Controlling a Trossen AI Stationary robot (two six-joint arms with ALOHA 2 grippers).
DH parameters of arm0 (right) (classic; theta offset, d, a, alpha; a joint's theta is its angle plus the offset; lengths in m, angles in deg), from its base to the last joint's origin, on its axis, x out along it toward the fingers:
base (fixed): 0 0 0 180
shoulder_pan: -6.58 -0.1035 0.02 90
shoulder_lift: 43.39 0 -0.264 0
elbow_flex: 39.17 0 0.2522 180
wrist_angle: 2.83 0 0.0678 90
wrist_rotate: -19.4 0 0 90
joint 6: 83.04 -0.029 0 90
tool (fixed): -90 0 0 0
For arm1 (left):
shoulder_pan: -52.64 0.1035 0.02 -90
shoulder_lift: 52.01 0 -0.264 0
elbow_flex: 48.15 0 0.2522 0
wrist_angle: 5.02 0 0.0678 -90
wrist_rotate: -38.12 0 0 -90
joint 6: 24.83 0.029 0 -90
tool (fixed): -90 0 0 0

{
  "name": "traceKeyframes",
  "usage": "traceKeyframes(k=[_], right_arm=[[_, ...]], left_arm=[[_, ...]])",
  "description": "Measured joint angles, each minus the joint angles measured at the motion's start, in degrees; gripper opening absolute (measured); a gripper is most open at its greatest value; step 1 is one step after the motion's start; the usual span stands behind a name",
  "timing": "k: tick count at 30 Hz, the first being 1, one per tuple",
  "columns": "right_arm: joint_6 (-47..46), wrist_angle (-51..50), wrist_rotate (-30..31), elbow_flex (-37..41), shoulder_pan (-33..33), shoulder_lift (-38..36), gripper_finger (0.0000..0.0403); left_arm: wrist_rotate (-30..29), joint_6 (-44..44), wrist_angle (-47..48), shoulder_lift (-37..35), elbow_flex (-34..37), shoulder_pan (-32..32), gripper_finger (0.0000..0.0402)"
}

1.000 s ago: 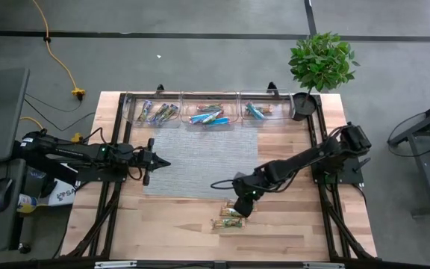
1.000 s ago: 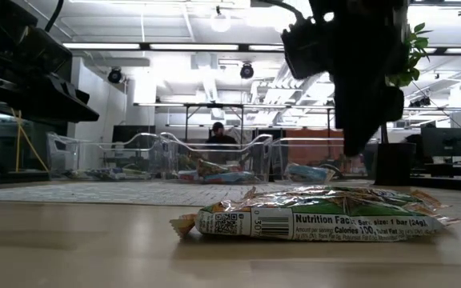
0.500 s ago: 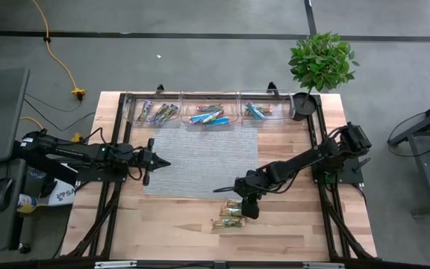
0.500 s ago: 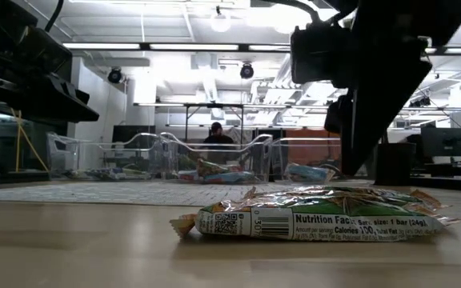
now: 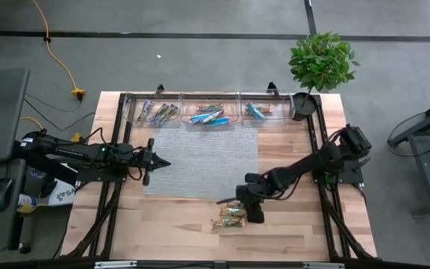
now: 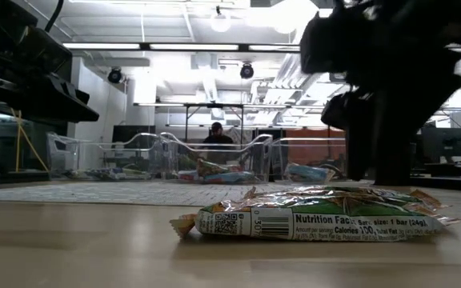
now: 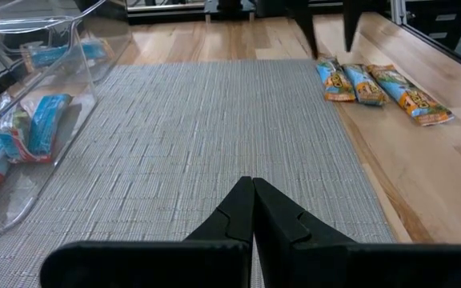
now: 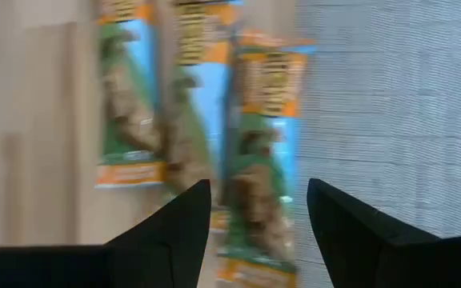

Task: Pick and place Granola Bars by type
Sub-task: Put the yellow granola bar into the right transparent bin

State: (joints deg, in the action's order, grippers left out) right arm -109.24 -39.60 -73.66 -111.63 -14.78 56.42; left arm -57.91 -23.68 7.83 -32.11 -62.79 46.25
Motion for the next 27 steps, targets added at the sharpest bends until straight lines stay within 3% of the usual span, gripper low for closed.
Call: traceKeyframes(k=[7, 21, 27], right_arm=[[0.2, -0.7, 4.5, 0.0, -3.7, 1.5, 0.0193], [-5.4, -0.6, 8.0, -0.2, -3.7, 4.8, 0.0192], [-9.4, -0.7, 10.2, -0.2, -3.7, 4.8, 0.0158]], left_arm=[[0.0, 0.0, 0.0, 0.0, 0.0, 0.0, 0.0000], [0.0, 0.0, 0.0, 0.0, 0.0, 0.0, 0.0000], [0.0, 0.0, 0.0, 0.0, 0.0, 0.0, 0.0000]])
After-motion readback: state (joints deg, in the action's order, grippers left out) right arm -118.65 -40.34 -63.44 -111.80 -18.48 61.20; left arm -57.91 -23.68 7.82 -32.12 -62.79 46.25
